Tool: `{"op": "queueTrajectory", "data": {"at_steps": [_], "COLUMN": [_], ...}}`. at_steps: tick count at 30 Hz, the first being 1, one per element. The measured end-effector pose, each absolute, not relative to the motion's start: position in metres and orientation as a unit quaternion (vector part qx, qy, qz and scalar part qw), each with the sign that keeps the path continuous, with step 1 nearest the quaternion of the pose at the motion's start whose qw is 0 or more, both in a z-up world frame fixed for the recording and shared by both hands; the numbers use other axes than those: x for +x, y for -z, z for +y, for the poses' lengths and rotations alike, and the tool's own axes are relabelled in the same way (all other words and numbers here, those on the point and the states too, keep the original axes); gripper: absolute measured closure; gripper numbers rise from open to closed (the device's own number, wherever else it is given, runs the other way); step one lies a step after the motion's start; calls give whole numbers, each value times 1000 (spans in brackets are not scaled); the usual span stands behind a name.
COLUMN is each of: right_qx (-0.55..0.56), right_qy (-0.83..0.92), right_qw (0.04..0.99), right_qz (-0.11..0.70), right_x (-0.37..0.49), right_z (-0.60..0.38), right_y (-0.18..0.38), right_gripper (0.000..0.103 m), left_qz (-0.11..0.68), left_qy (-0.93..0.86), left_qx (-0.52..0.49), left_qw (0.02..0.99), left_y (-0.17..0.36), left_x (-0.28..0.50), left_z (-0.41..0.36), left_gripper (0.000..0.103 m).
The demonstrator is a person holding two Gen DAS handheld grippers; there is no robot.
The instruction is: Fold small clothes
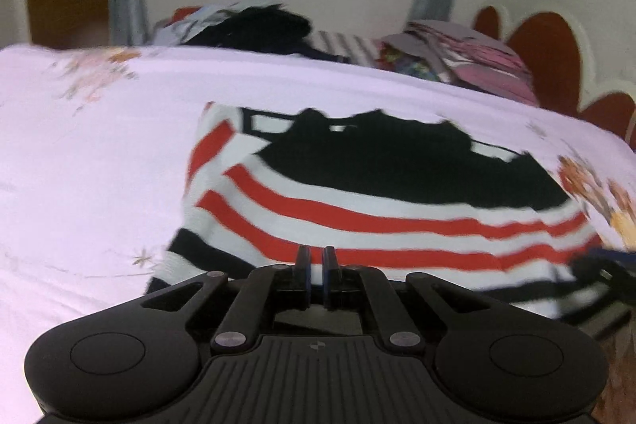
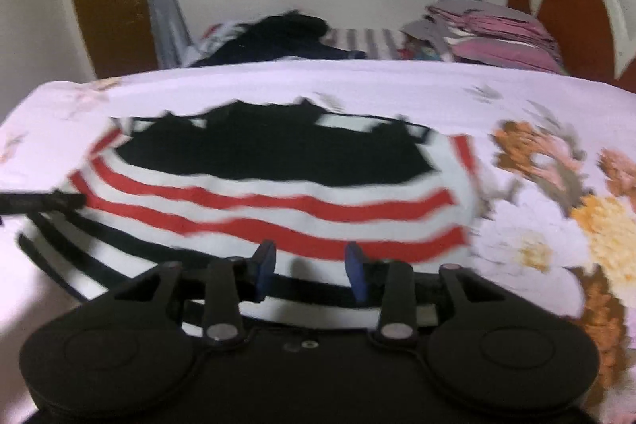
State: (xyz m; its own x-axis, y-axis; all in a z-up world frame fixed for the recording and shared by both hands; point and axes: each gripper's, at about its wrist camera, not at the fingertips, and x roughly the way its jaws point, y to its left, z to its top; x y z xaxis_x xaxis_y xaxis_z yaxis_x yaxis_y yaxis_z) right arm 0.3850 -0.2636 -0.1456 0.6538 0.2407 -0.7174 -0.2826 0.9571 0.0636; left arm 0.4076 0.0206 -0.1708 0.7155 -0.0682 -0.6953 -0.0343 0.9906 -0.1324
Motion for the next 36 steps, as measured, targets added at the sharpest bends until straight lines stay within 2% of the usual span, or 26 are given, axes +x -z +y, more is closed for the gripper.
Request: {"op": "queueTrajectory", "data": {"at_steps": [5, 9, 14, 23, 36], "right_qx": [-61, -90, -93, -16, -71], "right_qy": [-161, -139, -134, -125, -81], "right_qw": [901, 887, 886, 907, 901], "right_qz": [398, 430, 434, 402, 420], "right_x": [380, 374, 366, 381, 398], "right_z": [-227, -231, -239, -225, -193], "right_y": [157, 181, 181, 150, 177], "right_gripper": [65, 64, 64, 55, 47], "left_qz": [395, 394, 403, 420, 434], "left_qy": [7, 5, 5, 2, 10], "left_qx": [-57, -75, -76, -79, -84], "left_qw": [917, 916, 912, 904, 897], "left_y": [187, 194, 192, 188, 183], "left_x": [400, 396, 399, 403, 406], "left_z": [29, 44, 43, 42, 45], "left_gripper": [100, 101, 101, 100, 98]}}
